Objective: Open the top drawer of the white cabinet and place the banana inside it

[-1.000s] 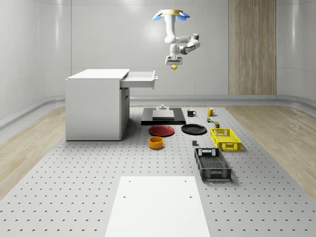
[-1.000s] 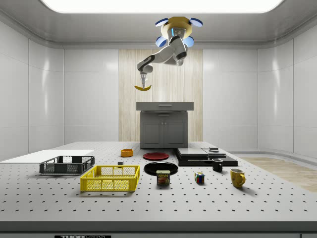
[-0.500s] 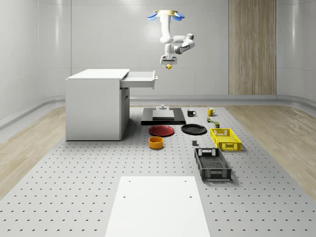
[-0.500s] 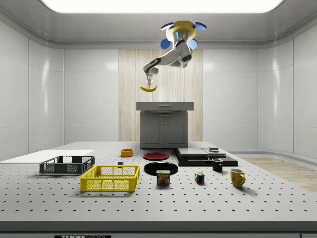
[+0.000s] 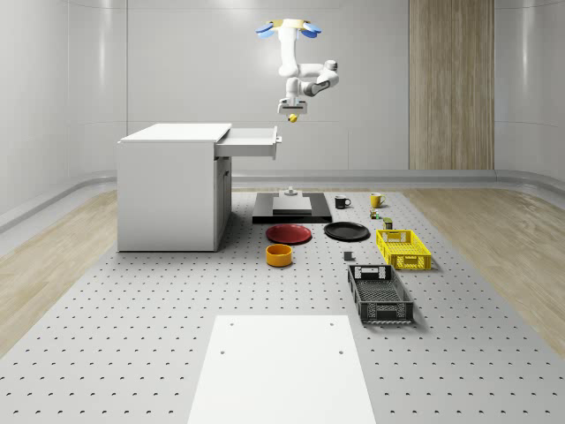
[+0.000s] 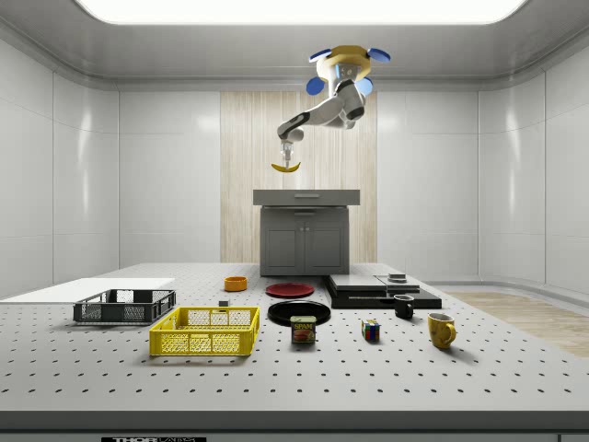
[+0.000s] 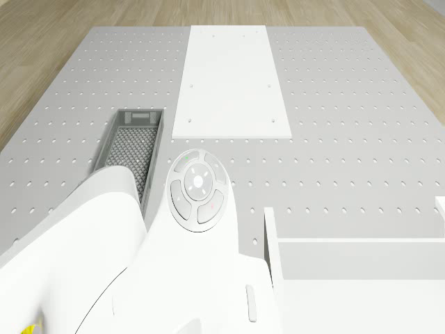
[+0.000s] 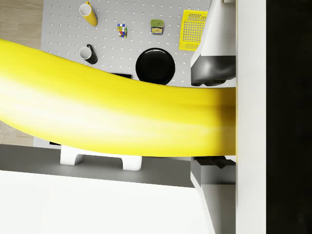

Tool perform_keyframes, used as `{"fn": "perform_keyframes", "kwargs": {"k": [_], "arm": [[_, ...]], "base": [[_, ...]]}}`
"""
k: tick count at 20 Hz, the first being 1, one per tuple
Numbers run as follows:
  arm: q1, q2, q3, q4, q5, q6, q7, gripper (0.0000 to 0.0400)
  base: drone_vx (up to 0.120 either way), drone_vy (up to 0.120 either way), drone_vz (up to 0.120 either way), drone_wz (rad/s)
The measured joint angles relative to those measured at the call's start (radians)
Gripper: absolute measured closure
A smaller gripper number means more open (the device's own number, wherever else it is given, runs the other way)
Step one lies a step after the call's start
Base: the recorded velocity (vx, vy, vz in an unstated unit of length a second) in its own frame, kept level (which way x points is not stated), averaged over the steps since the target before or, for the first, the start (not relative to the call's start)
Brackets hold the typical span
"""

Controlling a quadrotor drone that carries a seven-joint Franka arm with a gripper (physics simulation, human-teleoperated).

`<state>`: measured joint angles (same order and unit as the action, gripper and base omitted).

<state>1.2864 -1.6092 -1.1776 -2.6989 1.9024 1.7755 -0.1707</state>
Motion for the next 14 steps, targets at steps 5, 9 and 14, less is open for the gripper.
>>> {"fn": "perform_keyframes", "kwargs": {"k": [5, 9, 14], "arm": [[0.0, 0.0, 0.0, 0.0, 0.0, 0.0, 0.0, 0.02], [0.0, 0.0, 0.0, 0.0, 0.0, 0.0, 0.0, 0.02], [0.0, -0.001, 0.0, 0.0, 0.0, 0.001, 0.0, 0.02]], "base": [[-0.12, -0.12, 0.0, 0.0], [-0.12, -0.12, 0.0, 0.0], [-0.016, -0.12, 0.0, 0.0]]}}
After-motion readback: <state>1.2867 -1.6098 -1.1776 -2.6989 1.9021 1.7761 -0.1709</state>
